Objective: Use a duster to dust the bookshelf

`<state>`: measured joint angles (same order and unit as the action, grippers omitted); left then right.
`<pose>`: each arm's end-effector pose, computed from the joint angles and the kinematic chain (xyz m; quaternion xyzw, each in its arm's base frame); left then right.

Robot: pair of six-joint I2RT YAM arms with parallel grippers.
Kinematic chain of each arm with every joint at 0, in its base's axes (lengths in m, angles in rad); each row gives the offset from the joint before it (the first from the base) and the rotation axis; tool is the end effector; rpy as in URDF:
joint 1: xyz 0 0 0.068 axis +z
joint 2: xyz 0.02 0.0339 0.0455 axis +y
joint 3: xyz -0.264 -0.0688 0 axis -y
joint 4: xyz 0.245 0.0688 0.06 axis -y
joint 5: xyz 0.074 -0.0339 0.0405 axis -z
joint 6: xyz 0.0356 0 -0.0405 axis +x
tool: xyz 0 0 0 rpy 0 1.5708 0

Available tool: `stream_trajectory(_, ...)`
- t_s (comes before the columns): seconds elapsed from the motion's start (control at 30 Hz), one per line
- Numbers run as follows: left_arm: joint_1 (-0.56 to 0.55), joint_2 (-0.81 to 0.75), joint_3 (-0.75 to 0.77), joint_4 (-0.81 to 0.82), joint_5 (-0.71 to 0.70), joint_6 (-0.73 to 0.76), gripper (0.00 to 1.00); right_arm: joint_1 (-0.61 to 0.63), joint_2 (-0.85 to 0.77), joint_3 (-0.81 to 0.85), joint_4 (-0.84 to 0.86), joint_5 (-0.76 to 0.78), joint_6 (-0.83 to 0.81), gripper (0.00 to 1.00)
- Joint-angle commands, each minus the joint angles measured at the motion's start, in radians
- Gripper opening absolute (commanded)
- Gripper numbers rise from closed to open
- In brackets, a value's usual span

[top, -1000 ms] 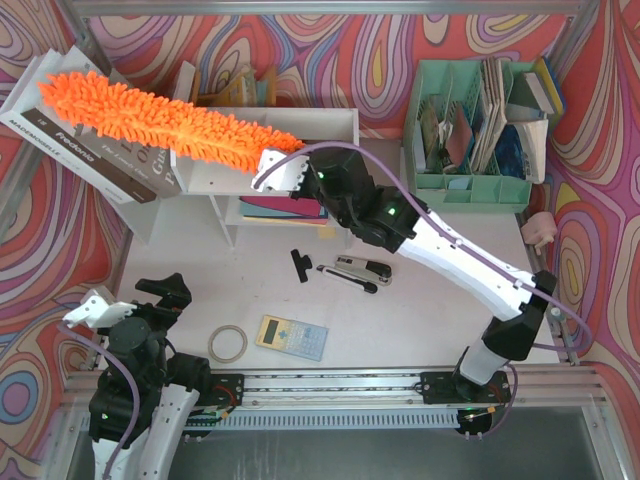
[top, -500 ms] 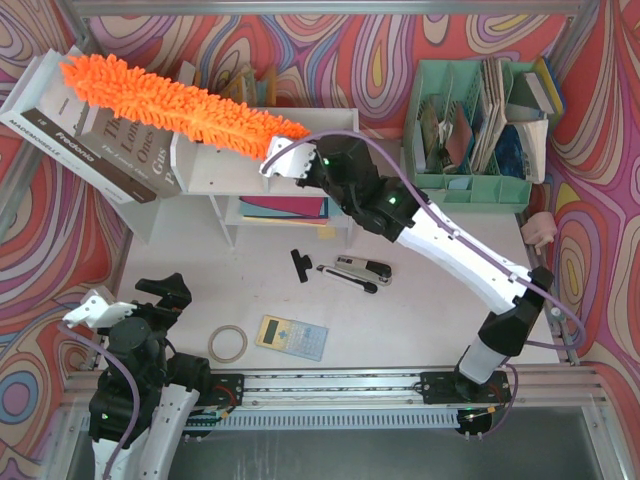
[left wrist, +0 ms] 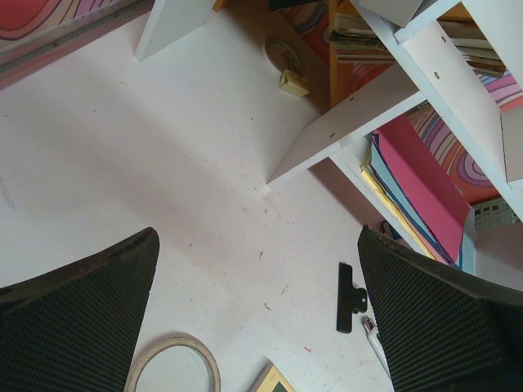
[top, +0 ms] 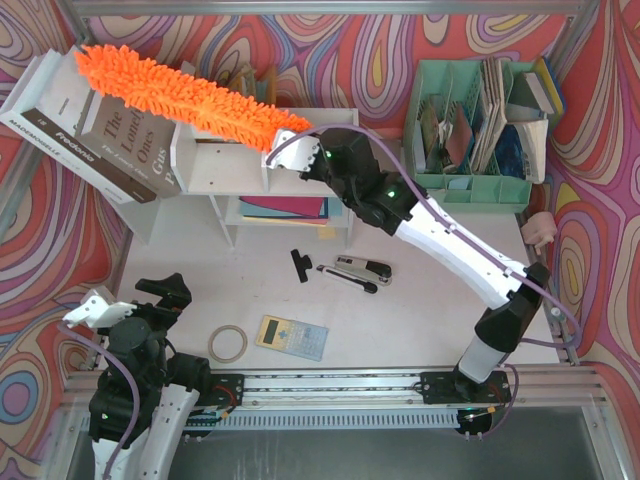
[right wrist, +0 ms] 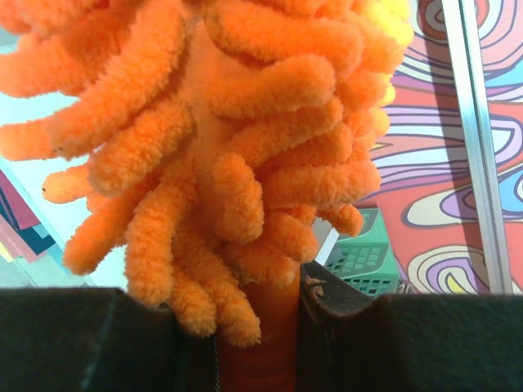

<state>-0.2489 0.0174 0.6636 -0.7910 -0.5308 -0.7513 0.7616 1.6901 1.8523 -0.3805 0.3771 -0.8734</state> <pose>0.0230 0.0128 0.2984 -0.3476 0.6644 -0.1286 0.6490 0.2899 0.2583 0.4512 -0.4786 0.6096 -0.1803 0.6057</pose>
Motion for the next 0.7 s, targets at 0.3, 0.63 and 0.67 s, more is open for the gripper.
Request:
stream_trajectory(0.3,0.005,-0.009,-0.018,0.020,0.008,0.013,0.98,0.059,-0.137,-0.117,0.038,-0.056,0.023,0.00)
stream_trajectory(0.63,0.014,-0.005,-0.019,0.022,0.017,0.016,0.99,0.058,-0.089,-0.094,0.079,-0.020,0.010,0.00)
stream_trajectory(0.67,0.014,-0.005,-0.018,0.022,0.017,0.016,0.99,0.058,-0.080,-0.086,0.078,-0.018,0.007,0.00)
